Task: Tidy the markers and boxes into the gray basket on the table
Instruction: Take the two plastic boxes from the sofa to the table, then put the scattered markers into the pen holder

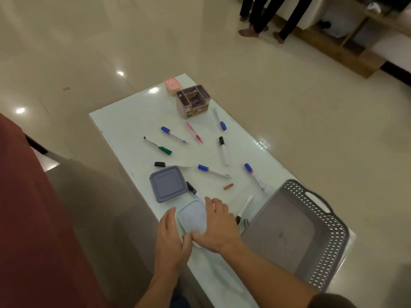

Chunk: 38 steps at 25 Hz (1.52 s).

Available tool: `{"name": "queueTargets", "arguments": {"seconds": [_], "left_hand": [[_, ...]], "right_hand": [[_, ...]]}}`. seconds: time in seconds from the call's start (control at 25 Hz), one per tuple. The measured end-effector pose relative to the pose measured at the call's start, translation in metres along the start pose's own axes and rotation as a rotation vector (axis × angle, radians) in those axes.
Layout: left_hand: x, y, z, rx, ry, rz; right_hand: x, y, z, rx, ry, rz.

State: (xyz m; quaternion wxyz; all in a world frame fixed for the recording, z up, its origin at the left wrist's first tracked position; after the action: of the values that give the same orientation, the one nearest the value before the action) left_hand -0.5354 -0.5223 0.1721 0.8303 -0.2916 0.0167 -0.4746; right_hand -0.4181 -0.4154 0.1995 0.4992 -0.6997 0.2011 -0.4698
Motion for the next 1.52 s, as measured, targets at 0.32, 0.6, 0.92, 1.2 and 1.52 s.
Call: {"name": "queueTargets", "arguments": {"seconds": [0.32, 0.6, 0.92, 1.2, 1.52], "left_hand": [[0.007, 0.003, 0.017, -0.102, 0.171, -0.035], [-0.072, -0.019, 0.119, -0.129, 0.254, 0.056], [-0.259, -0.043, 0.201, -0.195, 0.303, 0.115], [-0.402, -0.017, 0.196, -0.258, 0.193, 0.092], [-0.484, -0.005, 0.182, -0.238, -0.038, 0.154]], "right_hand": [[0.009, 0.001, 0.013, -0.117, 0.047, -0.015], [-0.022, -0.071, 0.036, -0.204, 0.056, 0.117], [-0.122, -0.171, 0.084, -0.322, 0.137, 0.271], [-0.282, -0.208, 0.085, -0.413, 0.299, 0.36], [-0.402, -0.239, 0.042, -0.183, 0.306, 0.43]]}}
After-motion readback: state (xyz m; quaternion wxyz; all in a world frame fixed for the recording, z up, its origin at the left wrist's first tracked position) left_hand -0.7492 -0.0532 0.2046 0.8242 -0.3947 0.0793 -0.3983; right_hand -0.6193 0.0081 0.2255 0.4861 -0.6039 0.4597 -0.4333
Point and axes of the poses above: each hand's wrist, its own x-axis away from the middle knuckle, its own y-axis out of the palm, z = x × y, the point moved 8 cm from there along -x, towards the middle knuckle, and after that the axes turned 13 degrees about x, right-handed, at the moved point
